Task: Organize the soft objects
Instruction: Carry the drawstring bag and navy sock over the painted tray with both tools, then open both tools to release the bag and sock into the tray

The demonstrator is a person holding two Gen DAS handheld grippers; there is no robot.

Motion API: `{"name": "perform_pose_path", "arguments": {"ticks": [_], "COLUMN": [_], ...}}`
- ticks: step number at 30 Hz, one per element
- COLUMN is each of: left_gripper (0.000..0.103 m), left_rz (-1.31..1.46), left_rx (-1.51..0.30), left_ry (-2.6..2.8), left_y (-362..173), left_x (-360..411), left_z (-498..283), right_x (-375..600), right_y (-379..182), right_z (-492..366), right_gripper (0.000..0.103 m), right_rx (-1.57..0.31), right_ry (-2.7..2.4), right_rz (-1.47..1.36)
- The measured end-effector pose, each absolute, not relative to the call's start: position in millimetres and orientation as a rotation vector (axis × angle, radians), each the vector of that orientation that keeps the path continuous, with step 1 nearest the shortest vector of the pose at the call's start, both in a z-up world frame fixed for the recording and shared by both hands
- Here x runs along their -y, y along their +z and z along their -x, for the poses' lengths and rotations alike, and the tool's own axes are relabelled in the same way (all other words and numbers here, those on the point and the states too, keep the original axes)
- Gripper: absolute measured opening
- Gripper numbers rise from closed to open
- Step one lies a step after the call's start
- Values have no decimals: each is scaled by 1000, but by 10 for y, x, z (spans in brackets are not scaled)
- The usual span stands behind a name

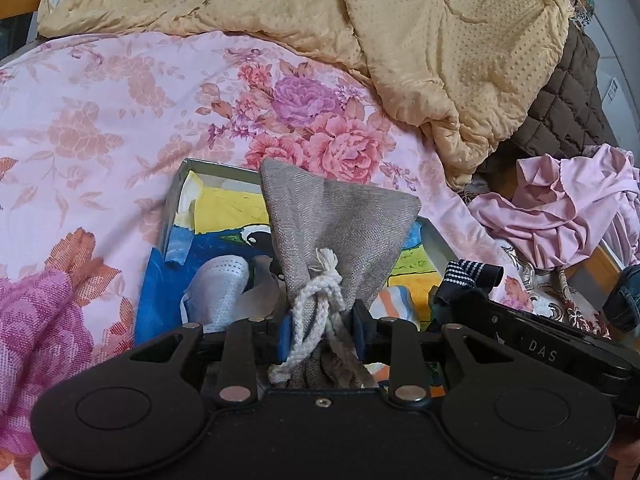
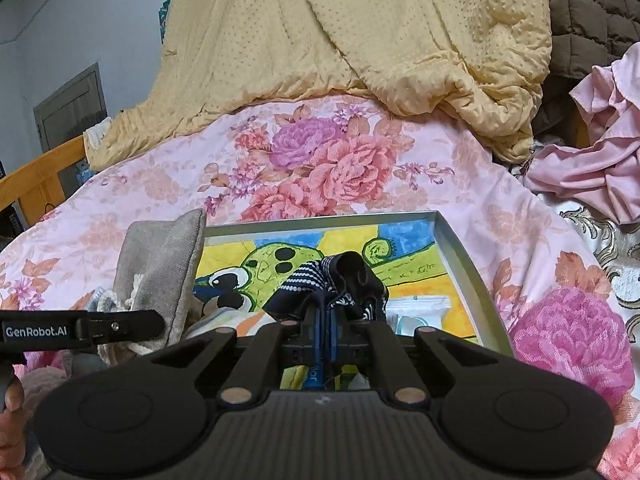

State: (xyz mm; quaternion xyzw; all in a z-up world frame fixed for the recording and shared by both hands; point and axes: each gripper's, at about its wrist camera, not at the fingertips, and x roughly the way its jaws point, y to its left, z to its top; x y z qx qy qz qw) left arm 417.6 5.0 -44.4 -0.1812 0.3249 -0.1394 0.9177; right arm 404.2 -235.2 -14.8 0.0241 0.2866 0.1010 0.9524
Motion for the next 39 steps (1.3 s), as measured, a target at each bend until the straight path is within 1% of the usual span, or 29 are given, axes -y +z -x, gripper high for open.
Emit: {"name": "perform_pose_path", "arguments": {"ticks": [5,8,10,12,13,14,15,19,21,25,26,27,29,31,33,36,39], "left_gripper": [37,42,47,54,56,60,64,68,77,80,83,89,98,99,102,102,102], "left_rz": [350,341,333,323,316,309,301,265,254,221,214,207,197,190,182,172,155], "left_rx": [-661,-659,-653,-643,-639,-635,-629,-606,-588,-530,-514,-494,-459,-421,-399,-369,-350], "left_ry": [-277,-271,-267,-265,-262,-260,-259,-257,-253,-228,-214,-201,-186,-173,-172,-166,-171], "left_y": [-447,-439,-424,-401,-391,-377,-360,-285,-243,-127,-96,-60,12,91,163,272,364], "left_x": [-35,-22,-13,-7,-2,4,11,50,59,75,81,83,85,81,84,98,131], "left_z": [-4174,-4168,-4155,-4138,-4127,-4119,-4106,-4042,-3996,-3875,-3837,-3789,-3695,-3588,-3491,-3323,-3163], "right_x": [2327,2325,2324,2327,2327,2331,2338,2363,2379,2428,2448,2466,2500,2524,2541,2557,2552], "right_y": [-156,-141,-129,-114,-102,-90,-74,3,51,163,197,231,305,379,449,555,633], "right_z": [-4049,-4038,-4028,-4016,-4009,-4002,-3997,-3955,-3922,-3793,-3746,-3700,-3591,-3473,-3362,-3183,-2988], "right_gripper": [9,15,28,35,38,40,45,57,62,80,83,87,90,95,98,102,102], "right_rx": [-596,-595,-592,-590,-589,-587,-586,-569,-559,-519,-506,-494,-467,-440,-416,-382,-349], "right_ry": [197,192,191,194,193,192,191,186,181,162,156,146,128,124,121,122,123], "right_rz": [-41,-44,-43,-42,-43,-45,-48,-59,-62,-64,-66,-67,-59,-49,-46,-46,-28]}}
